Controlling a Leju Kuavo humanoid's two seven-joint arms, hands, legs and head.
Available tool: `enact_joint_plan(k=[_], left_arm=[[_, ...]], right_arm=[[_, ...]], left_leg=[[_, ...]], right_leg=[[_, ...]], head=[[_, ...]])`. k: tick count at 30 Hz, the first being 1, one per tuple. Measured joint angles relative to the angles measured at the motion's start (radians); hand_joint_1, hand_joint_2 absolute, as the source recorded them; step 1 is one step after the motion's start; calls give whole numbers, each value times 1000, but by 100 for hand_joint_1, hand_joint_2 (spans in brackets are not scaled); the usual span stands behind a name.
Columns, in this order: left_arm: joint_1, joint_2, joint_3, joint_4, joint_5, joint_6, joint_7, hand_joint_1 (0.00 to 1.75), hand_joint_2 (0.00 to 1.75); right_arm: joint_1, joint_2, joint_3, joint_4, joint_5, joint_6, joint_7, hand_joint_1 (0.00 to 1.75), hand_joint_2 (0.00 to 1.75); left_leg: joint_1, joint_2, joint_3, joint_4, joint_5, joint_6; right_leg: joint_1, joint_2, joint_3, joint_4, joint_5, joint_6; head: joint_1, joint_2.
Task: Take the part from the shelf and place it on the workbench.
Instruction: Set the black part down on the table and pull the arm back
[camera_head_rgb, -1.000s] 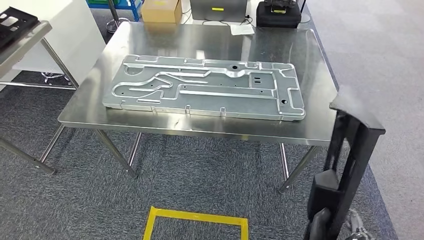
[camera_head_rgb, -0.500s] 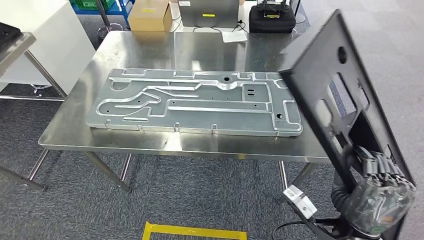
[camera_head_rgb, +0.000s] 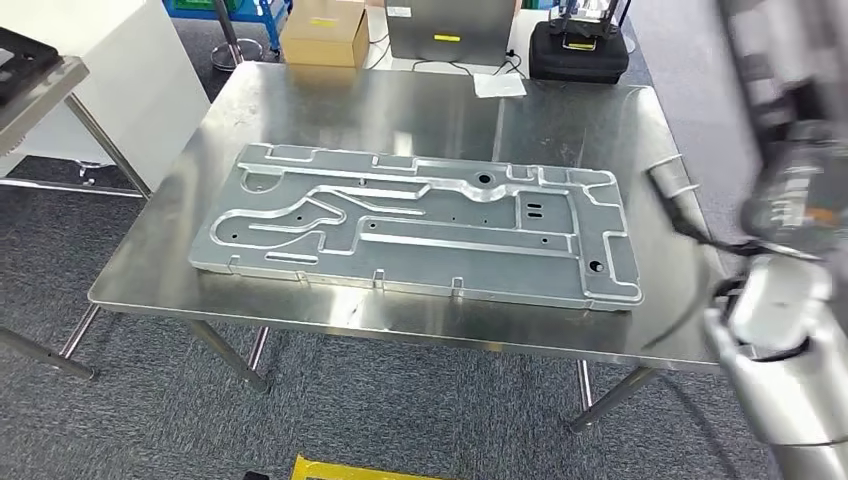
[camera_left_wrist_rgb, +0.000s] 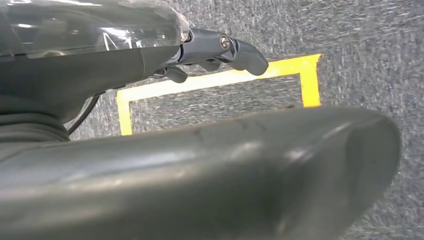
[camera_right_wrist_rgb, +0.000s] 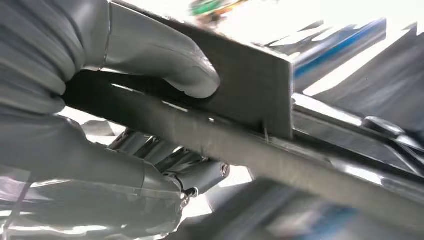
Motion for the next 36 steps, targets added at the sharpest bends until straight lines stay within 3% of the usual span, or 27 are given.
enact_joint_plan(k=[1,3,5,6,8,9,10,11,13,15,17,20,22,24,25,26,29,31,34,36], left_arm=[[1,1,0,0,0,-2,0,0,0],[1,4,0,1,0,-5,0,0,0],[2,7,0,1,0,-5,0,0,0],[1,9,0,1,0,-4,0,0,0],[2,9,0,2,0,-4,0,0,0],[3,9,0,2,0,-4,0,0,0],[4,9,0,2,0,-4,0,0,0],[6,9,0,2,0,-4,0,0,0],[6,10,0,2,0,-6,0,0,0],[3,15,0,2,0,-6,-1,0,0],[0,18,-1,2,0,-7,-2,0,0],[-1,17,-3,2,0,-7,-2,0,0],[-3,15,-7,2,-1,-6,-2,0,0],[-3,15,-10,3,-3,-4,-1,0,0],[-3,15,-11,3,-5,-4,0,0,0],[-3,15,-14,3,-6,-4,1,0,0],[-4,14,-19,4,-8,-3,3,0,0],[-5,15,-21,4,-9,-3,4,0,0],[-5,15,-24,4,-13,0,7,0,0],[-6,15,-27,5,-17,5,8,0,0]], right_arm=[[-25,-8,141,43,-1,-6,-17,175,175],[-50,-17,363,108,-3,-18,-152,175,175],[-62,-20,492,156,-4,-37,-283,175,175],[-67,-19,518,176,-5,-47,-320,175,175],[-75,-15,522,213,-6,-62,-368,175,175],[-79,-12,516,229,-7,-66,-385,175,175],[-83,-8,510,246,-7,-70,-399,175,175],[-87,-2,505,261,-7,-74,-411,175,175],[-91,14,495,290,-7,-81,-429,175,175],[-99,33,487,316,-7,-89,-438,175,175],[-105,50,483,337,-7,-96,-443,175,175],[-108,72,475,362,-7,-99,-452,175,175],[-117,81,468,380,-7,-101,-459,175,175],[-124,90,464,400,-7,-105,-464,175,175],[-124,96,464,410,-7,-107,-467,175,175],[-124,103,463,420,-7,-111,-471,175,175],[-127,127,449,446,-7,-127,-477,175,175],[-129,145,436,465,-7,-140,-484,175,175],[-126,182,408,503,-7,-164,-505,175,175],[-128,210,383,532,-7,-181,-514,175,175]], left_leg=[[1,-1,1,1,-4,-6],[1,-3,3,3,-13,-17],[1,4,-12,40,-32,-29],[1,9,-38,87,-52,-35],[4,19,-119,220,-98,-42],[5,21,-157,272,-110,-42],[5,22,-181,292,-102,-41],[4,22,-186,272,-72,-37],[-1,22,-153,149,27,-19],[-10,23,-121,43,80,1],[-18,24,-114,11,82,8],[-8,25,-93,-26,97,9],[-2,25,-80,-42,102,9],[1,24,-77,-41,98,10],[2,23,-77,-38,94,8],[5,23,-76,-33,89,4],[13,21,-78,-3,65,-14],[12,21,-84,13,53,-26],[13,21,-84,16,48,-41],[16,22,-99,57,20,-51]], right_leg=[[3,-1,-3,-10,0,-5],[3,-7,1,-14,1,-18],[0,-14,13,-16,-7,-30],[0,-16,18,-17,-11,-35],[1,-19,25,-17,-19,-43],[3,-18,28,-17,-24,-44],[5,-16,34,-17,-29,-46],[7,-13,42,-17,-34,-47],[11,-8,61,-18,-46,-48],[10,-3,68,-20,-52,-44],[5,0,66,-24,-53,-33],[7,1,64,-11,-70,-17],[4,0,21,78,-117,-9],[-3,1,-52,202,-159,1],[-8,0,-76,233,-157,6],[-12,0,-82,227,-135,12],[-23,-2,-15,56,-32,25],[-22,2,8,1,-19,18],[-17,6,7,1,-21,-7],[-19,5,12,-4,-20,-22]], head=[[-1,0],[-2,0],[-8,0],[-11,0],[-15,0],[-15,0],[-15,0],[-15,0],[-14,0],[-12,0],[-14,0],[-15,0],[-13,0],[-13,0],[-13,0],[-13,0],[-12,0],[-13,0],[-17,0],[-19,0]])
